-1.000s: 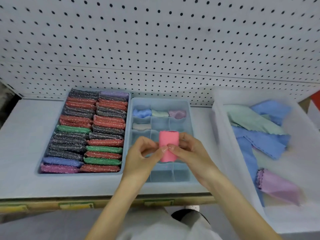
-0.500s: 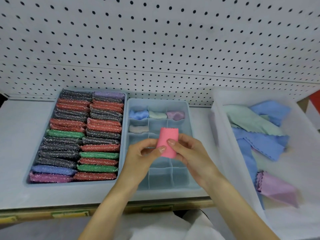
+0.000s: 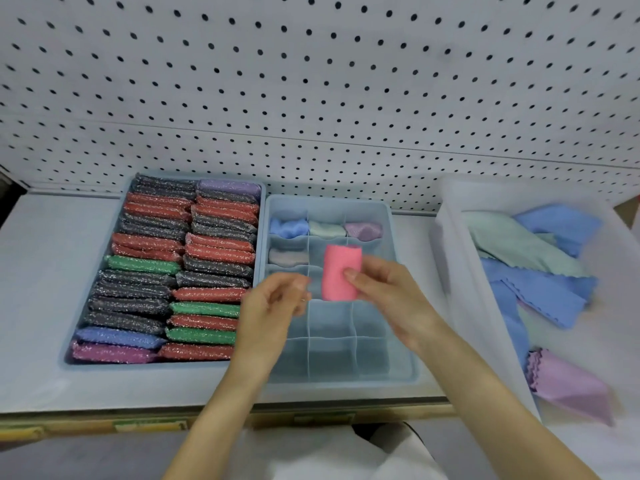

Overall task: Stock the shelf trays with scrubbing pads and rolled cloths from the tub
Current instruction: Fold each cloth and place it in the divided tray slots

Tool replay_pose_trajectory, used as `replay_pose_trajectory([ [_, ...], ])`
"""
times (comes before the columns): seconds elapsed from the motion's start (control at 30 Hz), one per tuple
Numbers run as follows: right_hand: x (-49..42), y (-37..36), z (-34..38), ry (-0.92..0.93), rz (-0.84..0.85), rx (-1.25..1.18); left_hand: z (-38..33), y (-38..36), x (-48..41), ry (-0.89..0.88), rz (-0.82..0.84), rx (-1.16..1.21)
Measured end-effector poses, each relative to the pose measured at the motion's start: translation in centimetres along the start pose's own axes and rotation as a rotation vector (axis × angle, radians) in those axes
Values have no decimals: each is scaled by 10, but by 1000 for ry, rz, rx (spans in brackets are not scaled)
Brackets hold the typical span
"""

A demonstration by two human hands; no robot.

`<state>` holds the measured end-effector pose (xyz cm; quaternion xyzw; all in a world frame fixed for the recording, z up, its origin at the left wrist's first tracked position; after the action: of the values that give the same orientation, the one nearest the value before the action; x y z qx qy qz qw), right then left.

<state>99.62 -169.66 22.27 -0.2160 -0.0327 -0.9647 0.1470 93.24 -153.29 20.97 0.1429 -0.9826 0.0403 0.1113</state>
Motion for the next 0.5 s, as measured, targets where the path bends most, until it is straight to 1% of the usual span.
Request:
replay_pose_trajectory([
  [0.07,-24,10,3,128,-133,307,0,19,-5,-176,-82,-247],
  [0.13,-47,14,3,227,-174,610,5,36,-9,-304,-132,-549],
  [0.17,-58,14,0,267,-168,755,9,41,-10,-333,-120,-653],
  [0.23,-73,9,-4,338,-134,1030,18,42,-13,-324,-49,-684],
  [0.3,-81,2,-6,401,-95,1270,28,39,-13,-340,-24,-718],
  [0.37,-85,-3,-5,425,-56,1436,35,37,-12,-363,-50,-785],
  [0.5,-93,-13,-1,395,45,1680,35,36,-13,-333,-94,-760],
])
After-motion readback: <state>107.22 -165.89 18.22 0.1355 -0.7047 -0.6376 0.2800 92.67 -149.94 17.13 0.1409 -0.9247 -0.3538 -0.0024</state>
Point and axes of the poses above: each hand's wrist, its own x-axis away from the middle knuckle, its own y-axis out of the back of the hand, z = x × y, the point moved 1 cm from there along -x, towards the middle knuckle, and after that the axes turned 2 degrees about -y, right-handed, at the moved point
